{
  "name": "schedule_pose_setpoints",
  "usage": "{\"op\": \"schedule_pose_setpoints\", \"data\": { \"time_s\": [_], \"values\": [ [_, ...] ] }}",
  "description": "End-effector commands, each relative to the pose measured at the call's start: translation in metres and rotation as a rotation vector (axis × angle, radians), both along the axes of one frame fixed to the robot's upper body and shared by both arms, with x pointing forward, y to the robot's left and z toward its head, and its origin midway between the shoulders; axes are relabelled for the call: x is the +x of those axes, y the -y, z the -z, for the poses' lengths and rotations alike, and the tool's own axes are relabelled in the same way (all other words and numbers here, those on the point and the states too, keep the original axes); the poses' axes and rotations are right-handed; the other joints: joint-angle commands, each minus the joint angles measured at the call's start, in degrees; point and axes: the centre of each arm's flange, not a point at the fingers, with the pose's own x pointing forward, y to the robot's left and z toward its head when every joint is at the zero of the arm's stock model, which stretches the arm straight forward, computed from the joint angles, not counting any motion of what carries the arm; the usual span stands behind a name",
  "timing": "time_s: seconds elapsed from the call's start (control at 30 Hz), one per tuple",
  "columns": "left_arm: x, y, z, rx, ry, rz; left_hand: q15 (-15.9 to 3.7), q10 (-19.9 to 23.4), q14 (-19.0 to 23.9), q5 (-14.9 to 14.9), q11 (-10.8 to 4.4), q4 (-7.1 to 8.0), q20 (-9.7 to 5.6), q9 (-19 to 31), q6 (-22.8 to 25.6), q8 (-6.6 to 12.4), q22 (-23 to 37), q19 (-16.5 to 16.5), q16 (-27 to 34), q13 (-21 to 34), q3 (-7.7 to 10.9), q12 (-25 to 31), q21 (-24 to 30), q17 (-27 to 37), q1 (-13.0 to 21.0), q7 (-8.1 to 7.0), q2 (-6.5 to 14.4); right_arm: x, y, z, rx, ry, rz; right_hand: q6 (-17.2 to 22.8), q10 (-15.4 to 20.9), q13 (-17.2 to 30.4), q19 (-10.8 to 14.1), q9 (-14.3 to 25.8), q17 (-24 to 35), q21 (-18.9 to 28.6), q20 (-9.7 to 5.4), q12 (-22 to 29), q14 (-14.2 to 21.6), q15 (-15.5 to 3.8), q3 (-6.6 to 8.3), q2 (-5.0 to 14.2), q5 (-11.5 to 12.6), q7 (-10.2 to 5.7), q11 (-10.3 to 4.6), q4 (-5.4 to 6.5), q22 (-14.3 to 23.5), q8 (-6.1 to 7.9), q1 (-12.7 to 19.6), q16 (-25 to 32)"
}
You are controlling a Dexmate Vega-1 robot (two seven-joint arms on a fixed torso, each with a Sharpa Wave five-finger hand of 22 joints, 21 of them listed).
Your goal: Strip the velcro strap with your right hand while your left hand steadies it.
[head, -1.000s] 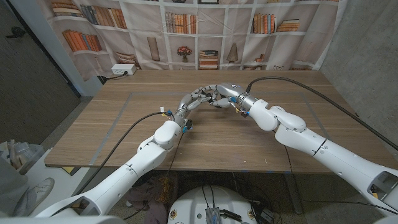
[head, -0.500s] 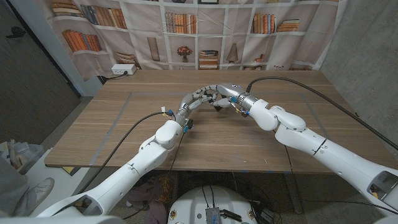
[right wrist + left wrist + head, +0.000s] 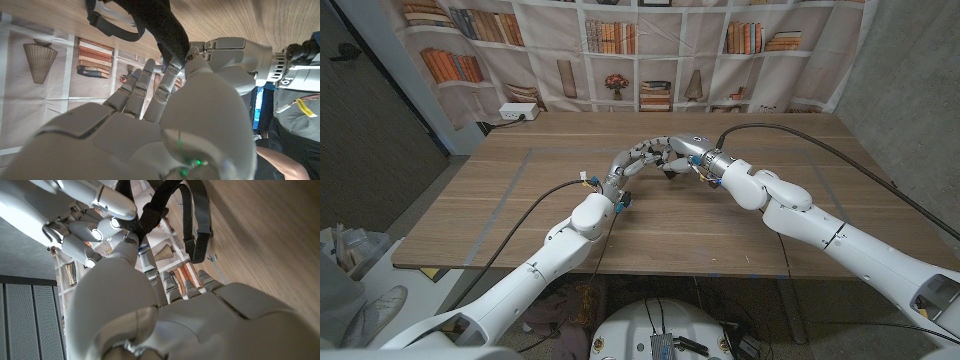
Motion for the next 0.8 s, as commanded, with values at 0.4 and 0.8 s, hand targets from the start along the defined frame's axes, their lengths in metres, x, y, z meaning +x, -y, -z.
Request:
{"op": "schedule_pose_setpoints", "data": {
  "time_s": [0.4,0.8],
  "values": [
    [-0.002,-0.001,0.000,-0.029,0.006,-0.034,-0.47,-0.07,-0.33,0.07,-0.23,0.06,-0.03,1.21,0.02,0.63,0.10,0.09,-0.08,0.24,0.33,-0.26,-0.01,0.18,0.09,0.39,1.10,-0.002,0.006,-0.002,0.026,0.018,0.001,0.47,1.44,0.34,0.31,0.26,0.31,-0.23,-0.81,0.31,0.74,-10.25,-0.27,-0.07,0.06,0.27,-1.02,-0.06,0.09,-0.29,0.62,0.25],
    [-0.007,-0.010,0.001,-0.068,0.024,-0.061,-0.64,0.05,-0.05,0.03,-0.28,0.00,-0.15,1.72,-0.04,1.00,0.10,0.29,-0.04,0.26,0.26,-0.26,0.01,0.19,0.25,0.48,1.17,0.000,0.013,-0.001,0.025,0.007,0.031,0.41,1.46,0.38,0.33,0.26,0.32,-0.25,-0.81,0.27,0.81,-10.25,-0.33,-0.07,0.06,0.37,-1.00,-0.05,0.09,-0.37,0.68,0.24]
  ]
}}
